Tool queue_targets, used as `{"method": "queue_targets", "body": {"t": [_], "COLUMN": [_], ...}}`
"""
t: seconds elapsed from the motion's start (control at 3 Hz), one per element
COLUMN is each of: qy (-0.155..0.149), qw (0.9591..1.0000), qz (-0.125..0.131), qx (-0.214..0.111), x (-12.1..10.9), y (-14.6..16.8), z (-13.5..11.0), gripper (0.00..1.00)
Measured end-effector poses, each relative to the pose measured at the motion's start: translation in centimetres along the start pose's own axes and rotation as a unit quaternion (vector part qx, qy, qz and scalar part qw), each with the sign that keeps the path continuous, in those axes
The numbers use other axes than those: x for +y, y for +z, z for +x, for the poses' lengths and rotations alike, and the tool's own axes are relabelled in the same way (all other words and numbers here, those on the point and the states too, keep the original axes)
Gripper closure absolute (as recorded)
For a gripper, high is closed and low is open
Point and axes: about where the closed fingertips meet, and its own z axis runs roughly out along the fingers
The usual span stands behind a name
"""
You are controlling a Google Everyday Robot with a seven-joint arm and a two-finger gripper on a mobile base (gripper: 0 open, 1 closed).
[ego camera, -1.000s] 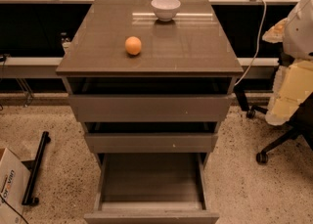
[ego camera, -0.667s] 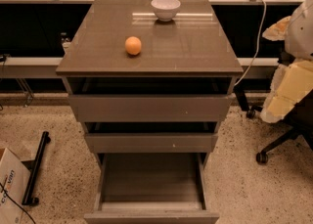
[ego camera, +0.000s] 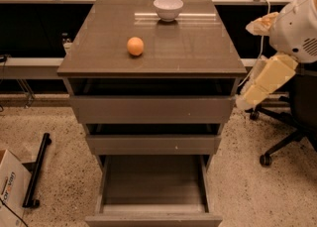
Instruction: Place orange into bottom drawer
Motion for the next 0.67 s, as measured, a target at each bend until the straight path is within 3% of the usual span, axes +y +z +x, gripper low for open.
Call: {"method": "queue_targets", "body": {"t": [0.33, 0.67], "qy": [-0.001, -0.005], "qw": [0.9985, 0.9966], "qz": [-0.016, -0.035], "qx": [-0.053, -0.074], "x": [-1.8, -3.0], "y": [3.4, 6.1], "z": [-3.3, -5.5], "gripper": [0.00, 0.00]}}
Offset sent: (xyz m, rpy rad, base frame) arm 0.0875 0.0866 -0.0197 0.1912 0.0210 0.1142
